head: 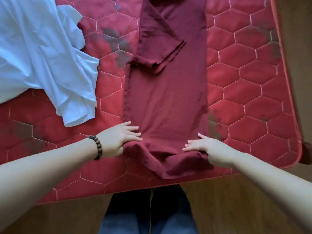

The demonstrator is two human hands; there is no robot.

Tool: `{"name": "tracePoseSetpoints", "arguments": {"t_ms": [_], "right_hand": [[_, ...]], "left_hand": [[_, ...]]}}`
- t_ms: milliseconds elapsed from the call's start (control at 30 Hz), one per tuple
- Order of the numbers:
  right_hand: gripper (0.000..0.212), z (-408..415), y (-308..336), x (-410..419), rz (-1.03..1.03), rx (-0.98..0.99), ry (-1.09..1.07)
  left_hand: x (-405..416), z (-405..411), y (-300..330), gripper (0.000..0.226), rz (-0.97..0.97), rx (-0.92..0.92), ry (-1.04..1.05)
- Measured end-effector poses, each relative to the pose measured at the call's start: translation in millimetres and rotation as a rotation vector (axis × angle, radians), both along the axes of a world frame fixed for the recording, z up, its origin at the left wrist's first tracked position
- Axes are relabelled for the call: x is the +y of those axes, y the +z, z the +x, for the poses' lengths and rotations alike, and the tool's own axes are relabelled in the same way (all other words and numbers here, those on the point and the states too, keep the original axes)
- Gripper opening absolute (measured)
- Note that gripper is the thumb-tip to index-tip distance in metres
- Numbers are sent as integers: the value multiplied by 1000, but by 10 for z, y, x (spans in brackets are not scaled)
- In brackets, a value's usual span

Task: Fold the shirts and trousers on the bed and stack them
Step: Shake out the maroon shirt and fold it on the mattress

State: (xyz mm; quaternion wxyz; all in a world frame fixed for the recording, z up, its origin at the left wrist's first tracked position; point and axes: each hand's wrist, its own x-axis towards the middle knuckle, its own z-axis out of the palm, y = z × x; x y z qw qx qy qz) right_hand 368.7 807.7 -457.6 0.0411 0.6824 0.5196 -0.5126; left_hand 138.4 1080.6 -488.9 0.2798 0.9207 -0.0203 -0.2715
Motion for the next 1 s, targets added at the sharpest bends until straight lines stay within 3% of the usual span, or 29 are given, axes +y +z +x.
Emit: {"name": "tracePoseSetpoints", "arguments": {"t_ms": [67,133,167,233,300,333,400,467,567,700,800,900,1000], "right_hand": [[58,245,309,199,-172,275,-237],[19,548,548,416,-115,456,-447],[12,691,602,552,-21,476,-591],[10,952,539,830,105,555,-1027],[26,1064,315,1057,1,668,-1357],[38,1093,161,1120,-75,670,-1416],[54,1085,-108,1119,-146,587,-1439],[57,1017,-290,1018,-110,518,-1484],[42,909,-447,848,28,504,-1556],[15,678,-509,599,60,490,-1528],[11,481,-491,354,48,441,-1509],[14,286,-408,70,-55,446,-1442],[16,206,-346,-81,-159,458,-1411]], "left_hand": [[81,152,235,30,-354,160,345],[269,408,362,29,-688,254,702],[382,568,365,27,-767,253,883],[611,912,360,28,-868,253,1238],[746,1140,308,33,-1069,249,1477],[762,1199,249,35,-1150,249,1528],[712,1162,84,35,-1149,289,1553],[647,1040,-88,31,-1009,320,1563],[587,881,-261,35,-852,300,1580],[428,696,-331,31,-694,291,1556],[171,493,-296,23,-701,351,1575],[-185,171,-234,20,-854,517,1614],[-382,-52,-175,21,-747,473,1475]]}}
